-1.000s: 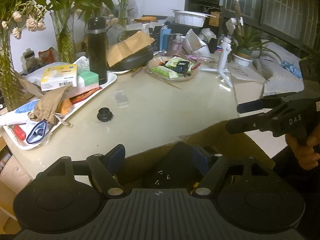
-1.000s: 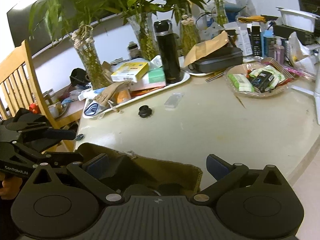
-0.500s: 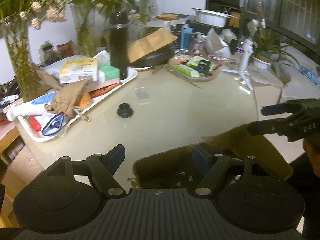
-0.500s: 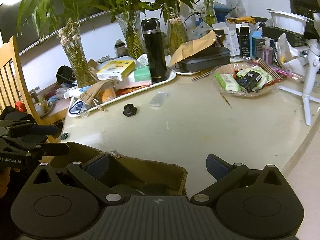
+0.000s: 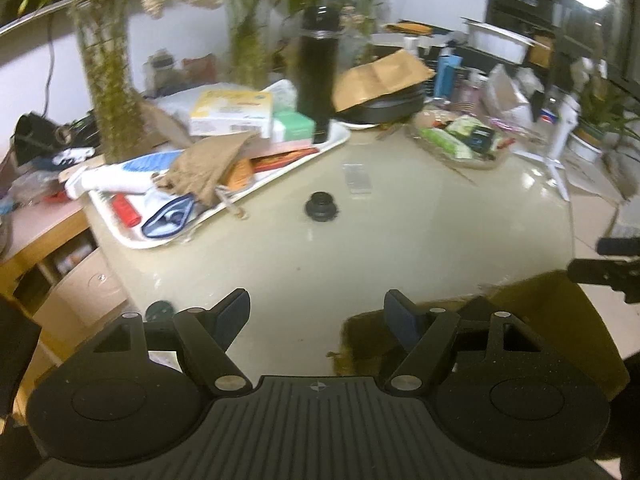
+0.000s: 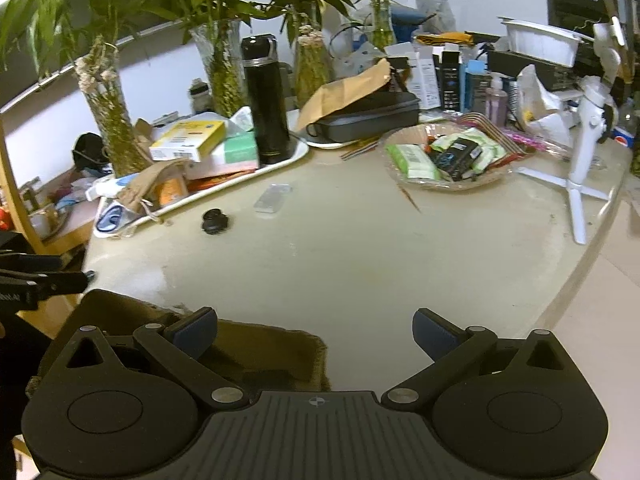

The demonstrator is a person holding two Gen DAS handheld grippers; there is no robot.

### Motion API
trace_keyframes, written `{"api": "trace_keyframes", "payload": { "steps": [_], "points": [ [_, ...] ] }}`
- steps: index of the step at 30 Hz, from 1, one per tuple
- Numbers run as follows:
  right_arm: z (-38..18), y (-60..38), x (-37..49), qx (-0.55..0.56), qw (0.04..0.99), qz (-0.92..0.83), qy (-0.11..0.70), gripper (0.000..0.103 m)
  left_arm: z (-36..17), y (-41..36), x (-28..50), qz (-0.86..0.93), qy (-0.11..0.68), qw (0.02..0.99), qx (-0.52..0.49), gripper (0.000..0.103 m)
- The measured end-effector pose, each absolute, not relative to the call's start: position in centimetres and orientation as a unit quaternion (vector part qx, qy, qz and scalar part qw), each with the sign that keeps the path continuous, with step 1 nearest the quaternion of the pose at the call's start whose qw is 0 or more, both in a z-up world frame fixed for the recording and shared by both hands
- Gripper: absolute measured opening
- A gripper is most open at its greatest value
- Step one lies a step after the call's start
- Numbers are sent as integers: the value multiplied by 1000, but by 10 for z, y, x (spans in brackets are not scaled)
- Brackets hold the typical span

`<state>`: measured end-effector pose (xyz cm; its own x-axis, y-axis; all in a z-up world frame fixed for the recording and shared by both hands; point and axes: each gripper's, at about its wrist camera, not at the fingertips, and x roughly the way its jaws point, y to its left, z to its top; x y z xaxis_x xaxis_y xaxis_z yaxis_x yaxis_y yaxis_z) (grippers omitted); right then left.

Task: Organize rigid objects
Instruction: 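Withdraw both tools and move the left tool to the small black knob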

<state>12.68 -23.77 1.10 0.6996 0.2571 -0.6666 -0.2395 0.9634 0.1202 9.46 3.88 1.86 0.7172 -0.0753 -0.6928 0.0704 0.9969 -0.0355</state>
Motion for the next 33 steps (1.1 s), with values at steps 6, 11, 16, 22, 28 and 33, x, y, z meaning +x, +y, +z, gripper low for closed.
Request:
{"api": "trace_keyframes", "payload": {
  "steps": [6, 11, 16, 22, 28, 33],
  "points": [
    [9, -242, 129, 11, 924, 108, 366, 103, 18, 44, 97, -19, 381, 924, -9, 73],
    [8, -245, 130, 14, 924, 100, 369, 103, 17, 45, 97, -20, 383, 924, -11, 73],
    [7, -245, 131, 11, 923, 99, 371, 103, 17, 43, 97, -22, 384, 923, -8, 73],
    [7, -244, 131, 9, 923, 100, 372, 103, 16, 43, 98, -25, 385, 922, -11, 73],
    [6, -243, 132, 7, 922, 103, 374, 103, 16, 44, 98, -38, 387, 921, -17, 73],
    [5, -245, 132, 17, 920, 106, 378, 103, 16, 41, 99, -50, 388, 920, -17, 73]
  ]
}}
